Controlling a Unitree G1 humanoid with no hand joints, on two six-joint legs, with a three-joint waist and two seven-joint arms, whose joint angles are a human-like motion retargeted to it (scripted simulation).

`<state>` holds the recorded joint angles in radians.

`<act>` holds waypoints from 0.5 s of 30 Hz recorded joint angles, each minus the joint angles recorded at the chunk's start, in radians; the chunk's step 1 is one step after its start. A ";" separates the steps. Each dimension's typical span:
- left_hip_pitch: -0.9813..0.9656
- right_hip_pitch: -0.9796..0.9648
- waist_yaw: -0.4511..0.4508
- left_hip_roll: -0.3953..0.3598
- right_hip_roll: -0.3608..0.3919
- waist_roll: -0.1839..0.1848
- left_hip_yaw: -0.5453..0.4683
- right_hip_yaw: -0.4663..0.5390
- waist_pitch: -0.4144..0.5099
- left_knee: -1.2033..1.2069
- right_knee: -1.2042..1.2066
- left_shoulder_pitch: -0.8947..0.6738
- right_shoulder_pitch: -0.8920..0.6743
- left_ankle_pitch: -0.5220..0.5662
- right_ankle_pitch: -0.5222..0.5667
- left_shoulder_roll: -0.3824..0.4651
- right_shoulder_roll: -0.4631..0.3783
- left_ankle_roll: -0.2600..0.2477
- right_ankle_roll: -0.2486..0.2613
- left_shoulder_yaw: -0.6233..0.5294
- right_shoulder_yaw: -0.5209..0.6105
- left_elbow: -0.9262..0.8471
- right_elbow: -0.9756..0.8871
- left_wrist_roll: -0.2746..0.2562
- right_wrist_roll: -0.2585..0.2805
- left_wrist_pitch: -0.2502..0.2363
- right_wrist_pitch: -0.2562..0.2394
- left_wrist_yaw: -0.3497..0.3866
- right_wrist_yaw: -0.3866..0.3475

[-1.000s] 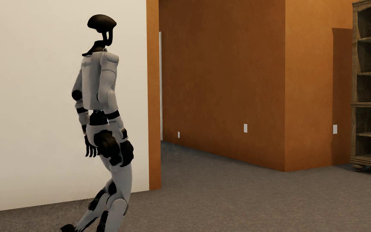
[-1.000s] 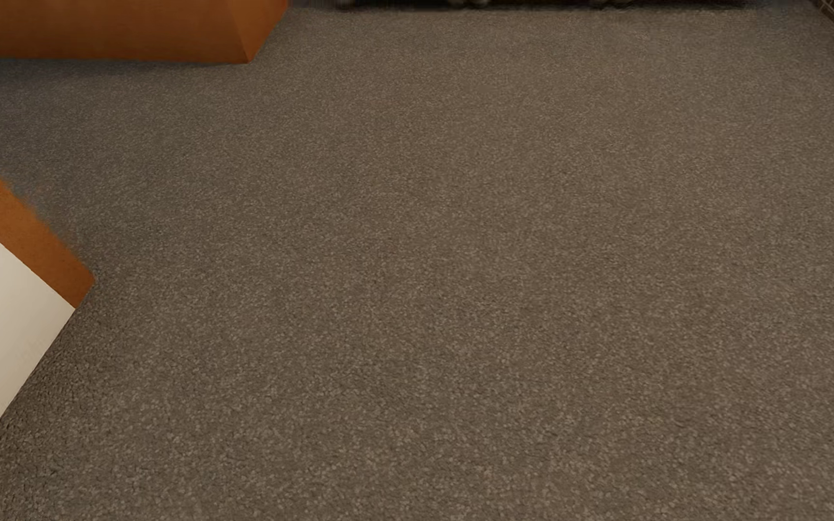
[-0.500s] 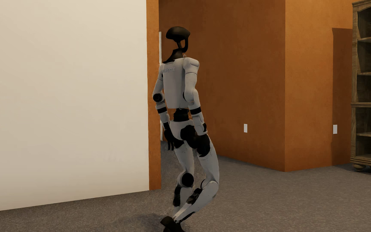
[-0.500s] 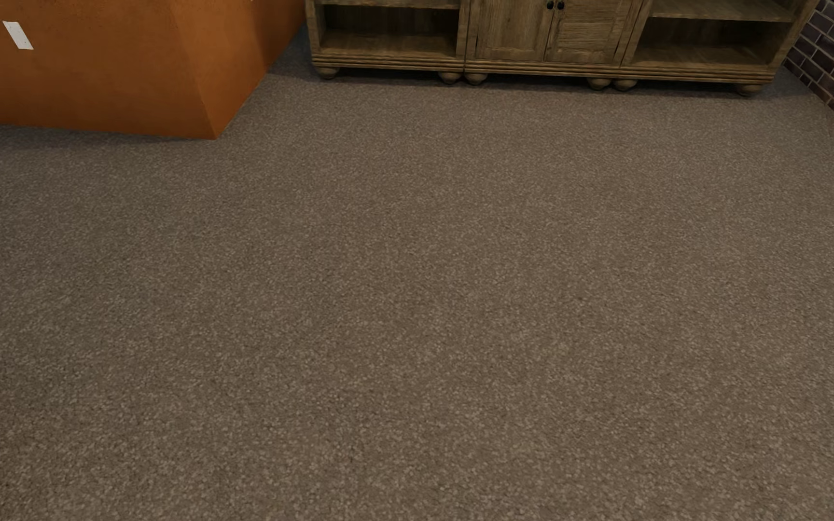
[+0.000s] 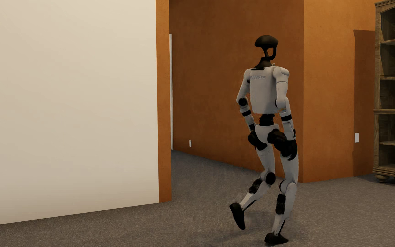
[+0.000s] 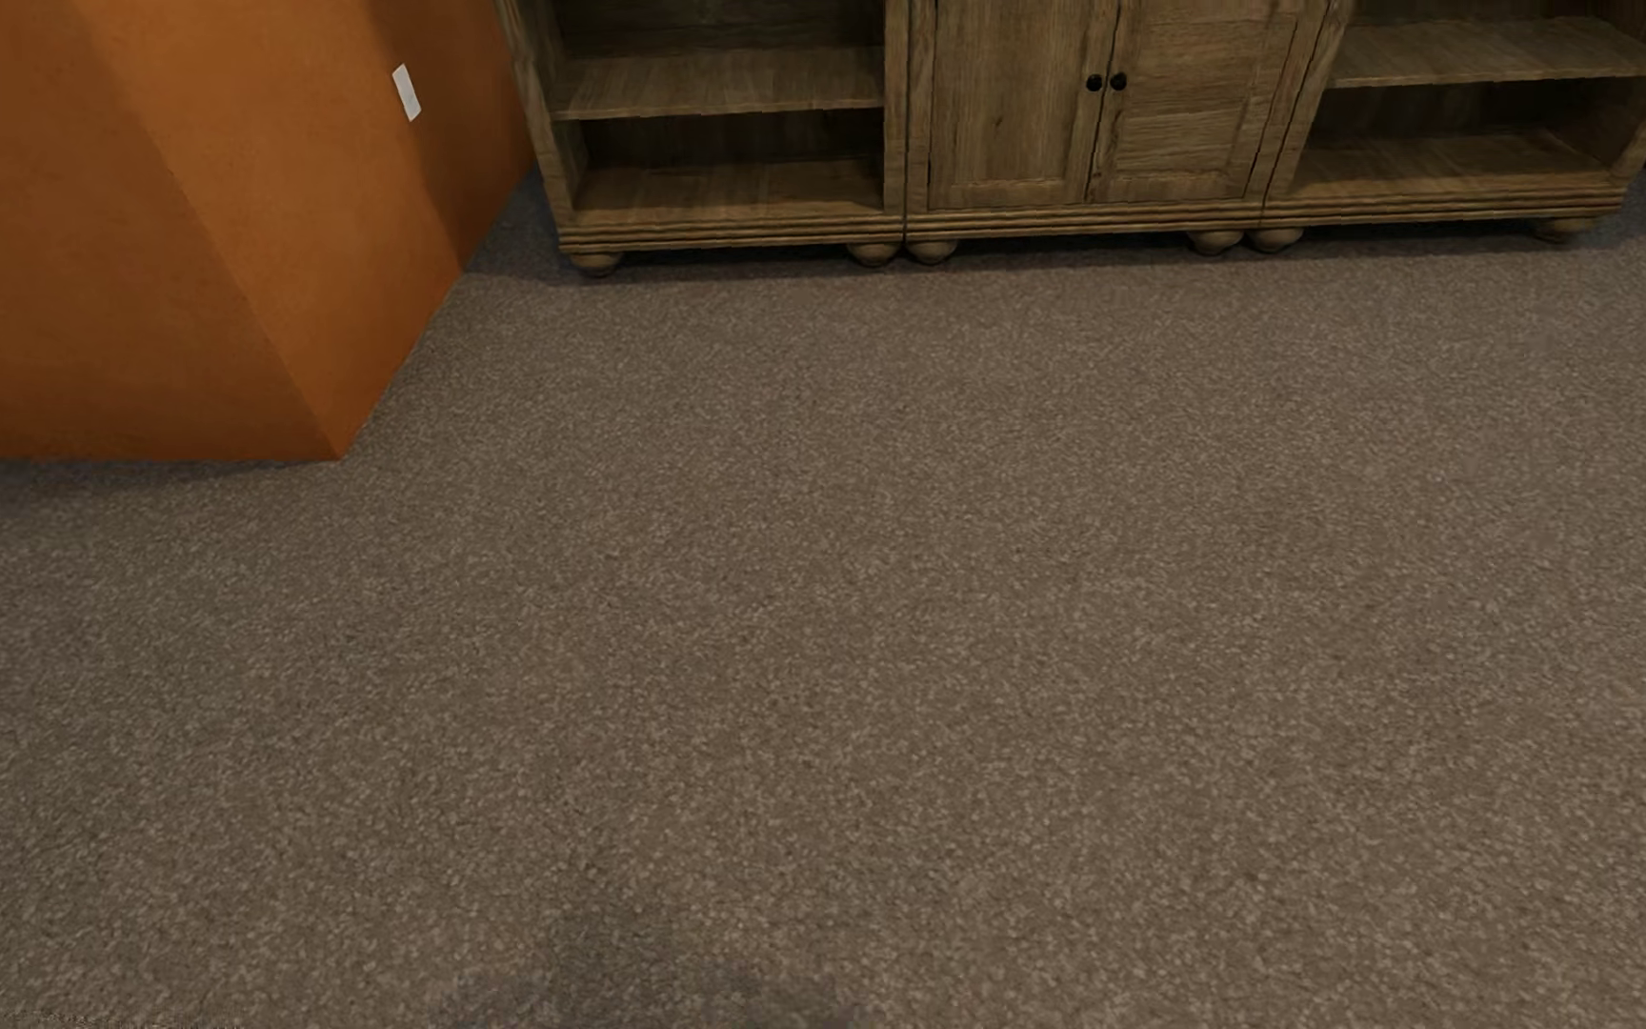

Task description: Walk around the corner

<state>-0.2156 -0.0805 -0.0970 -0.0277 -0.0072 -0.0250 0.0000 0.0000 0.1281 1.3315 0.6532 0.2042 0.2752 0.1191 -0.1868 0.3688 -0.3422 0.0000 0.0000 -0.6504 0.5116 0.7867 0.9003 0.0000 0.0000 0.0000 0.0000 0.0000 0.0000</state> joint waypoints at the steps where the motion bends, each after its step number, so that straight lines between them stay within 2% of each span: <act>1: -0.051 0.084 0.050 -0.014 -0.022 -0.011 0.000 0.000 0.009 -0.205 -0.036 0.006 -0.019 0.087 -0.014 -0.016 -0.014 0.000 0.000 -0.052 0.002 0.090 -0.038 0.000 0.000 0.000 0.000 0.000 0.000; 2: -0.109 0.142 0.096 -0.013 -0.021 -0.018 0.000 0.000 -0.005 -0.440 -0.078 0.037 -0.030 0.131 -0.032 -0.026 -0.016 0.000 0.000 -0.013 -0.023 0.116 -0.083 0.000 0.000 0.000 0.000 0.000 0.000; 3: -0.121 0.225 0.125 -0.024 -0.024 -0.020 0.000 0.000 -0.014 -0.683 -0.118 0.060 -0.037 0.028 -0.064 -0.025 -0.024 0.000 0.000 -0.008 -0.041 0.143 -0.121 0.000 0.000 0.000 0.000 0.000 0.000; 4: -0.119 0.286 0.139 -0.033 -0.005 -0.008 0.000 0.000 -0.032 -0.812 -0.148 0.077 -0.049 -0.324 -0.107 -0.019 -0.036 0.000 0.000 -0.038 -0.075 0.147 -0.157 0.000 0.000 0.000 0.000 0.000 0.000; 5: -0.140 0.320 0.149 -0.025 0.001 -0.002 0.000 0.000 -0.057 -1.168 -0.149 0.100 -0.054 -0.041 -0.164 -0.009 -0.051 0.000 0.000 -0.060 -0.105 0.147 -0.183 0.000 0.000 0.000 0.000 0.000 0.000; 6: -0.160 0.350 0.162 -0.025 0.016 0.006 0.000 0.000 -0.065 -1.197 -0.145 0.120 -0.059 -0.002 -0.201 -0.003 -0.057 0.000 0.000 -0.082 -0.132 0.157 -0.183 0.000 0.000 0.000 0.000 0.000 0.000; 7: -0.193 0.380 0.178 -0.041 0.011 -0.007 0.000 0.000 -0.056 -0.837 -0.115 0.130 -0.051 -0.348 -0.206 0.000 -0.051 0.000 0.000 -0.098 -0.167 0.171 -0.174 0.000 0.000 0.000 0.000 0.000 0.000; 8: -0.197 0.396 0.183 -0.076 0.000 -0.023 0.000 0.000 -0.056 -0.803 -0.049 0.140 -0.036 -0.232 -0.164 0.004 -0.042 0.000 0.000 -0.100 -0.200 0.180 -0.147 0.000 0.000 0.000 0.000 0.000 0.000; 9: -0.196 0.343 0.177 -0.130 -0.053 -0.066 0.000 0.000 -0.061 -0.800 0.121 0.150 -0.022 -0.062 -0.022 0.007 -0.023 0.000 0.000 -0.086 -0.211 0.192 -0.115 0.000 0.000 0.000 0.000 0.000 0.000; 10: -0.175 0.287 0.158 -0.171 -0.095 -0.086 0.000 0.000 -0.040 -0.729 0.351 0.155 0.001 0.052 0.165 0.012 -0.008 0.000 0.000 -0.094 -0.201 0.210 -0.069 0.000 0.000 0.000 0.000 0.000 0.000; 11: -0.141 0.172 0.138 -0.204 -0.124 -0.092 0.000 0.000 -0.028 -0.696 0.577 0.147 0.018 0.074 0.151 0.016 -0.003 0.000 0.000 -0.078 -0.195 0.203 -0.046 0.000 0.000 0.000 0.000 0.000 0.000; 12: -0.059 0.066 0.137 -0.219 -0.140 -0.091 0.000 0.000 0.004 -0.709 0.685 0.139 0.026 0.060 0.038 0.023 -0.001 0.000 0.000 -0.049 -0.173 0.176 -0.027 0.000 0.000 0.000 0.000 0.000 0.000; 13: 0.005 -0.032 0.089 -0.211 -0.130 -0.063 0.000 0.000 0.008 -0.730 0.648 0.120 0.030 0.007 -0.005 0.020 -0.001 0.000 0.000 -0.023 -0.149 0.159 0.002 0.000 0.000 0.000 0.000 0.000 0.000; 15: 0.127 -0.132 -0.025 -0.205 -0.118 -0.005 0.000 0.000 0.014 -0.754 0.314 0.079 0.064 -0.120 -0.036 0.036 -0.021 0.000 0.000 -0.012 -0.137 0.074 0.009 0.000 0.000 0.000 0.000 0.000 0.000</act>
<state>-0.0891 -0.2128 -0.1218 -0.2327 -0.1254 -0.0297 0.0000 0.0000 0.1418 0.5771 0.9677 0.2830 0.3393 -0.0011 -0.2227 0.4044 -0.3627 0.0000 0.0000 -0.6624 0.3750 0.8607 0.9095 0.0000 0.0000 0.0000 0.0000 0.0000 0.0000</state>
